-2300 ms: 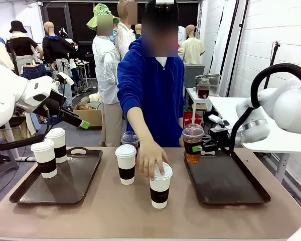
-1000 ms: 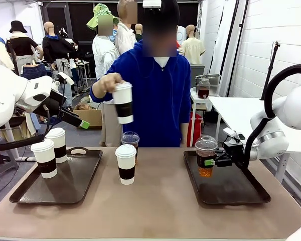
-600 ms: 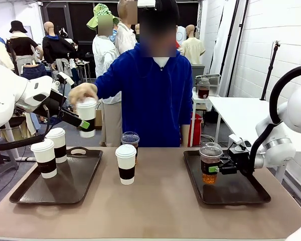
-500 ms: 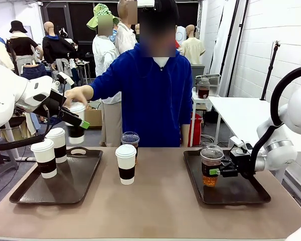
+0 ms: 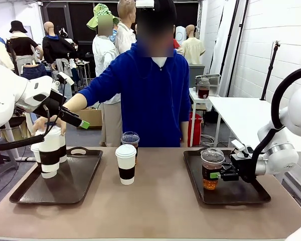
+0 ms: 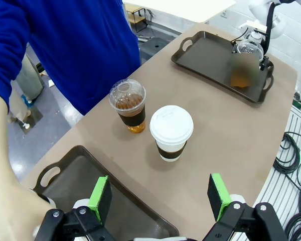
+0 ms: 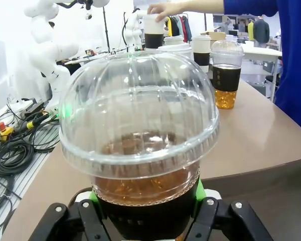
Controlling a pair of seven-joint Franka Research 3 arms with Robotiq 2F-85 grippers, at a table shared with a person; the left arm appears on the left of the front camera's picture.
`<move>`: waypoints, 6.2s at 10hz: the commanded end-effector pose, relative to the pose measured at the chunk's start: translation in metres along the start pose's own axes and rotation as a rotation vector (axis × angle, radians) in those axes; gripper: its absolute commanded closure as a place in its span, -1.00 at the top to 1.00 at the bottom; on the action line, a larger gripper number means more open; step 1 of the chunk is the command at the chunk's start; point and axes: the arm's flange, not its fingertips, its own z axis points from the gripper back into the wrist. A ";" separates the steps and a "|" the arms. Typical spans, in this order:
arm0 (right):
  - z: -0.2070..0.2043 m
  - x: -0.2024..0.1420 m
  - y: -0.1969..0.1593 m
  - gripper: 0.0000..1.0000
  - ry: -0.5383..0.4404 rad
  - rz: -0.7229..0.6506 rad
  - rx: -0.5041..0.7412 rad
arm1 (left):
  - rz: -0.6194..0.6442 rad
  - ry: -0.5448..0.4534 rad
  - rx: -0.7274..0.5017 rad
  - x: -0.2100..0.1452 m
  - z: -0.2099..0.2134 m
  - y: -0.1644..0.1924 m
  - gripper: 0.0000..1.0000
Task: Distribute the coffee onto the tray.
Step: Pick up one iced Americano and place it on the right Handle tray, then pick up another iced Americano from the middle of the table and place it on the right Handle tray.
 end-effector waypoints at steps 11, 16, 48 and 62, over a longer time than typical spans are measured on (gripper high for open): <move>-0.007 -0.012 0.014 1.00 -0.003 -0.031 0.023 | 0.004 -0.004 -0.005 -0.001 0.000 0.001 1.00; 0.002 -0.016 0.021 1.00 0.010 -0.065 0.006 | 0.004 -0.004 -0.005 -0.001 0.000 0.001 1.00; 0.038 0.056 -0.144 1.00 0.011 -0.029 -0.194 | 0.004 -0.004 -0.005 -0.001 0.000 0.001 1.00; -0.006 0.066 -0.162 1.00 0.004 -0.010 -0.185 | 0.004 -0.004 -0.005 -0.001 0.000 0.001 1.00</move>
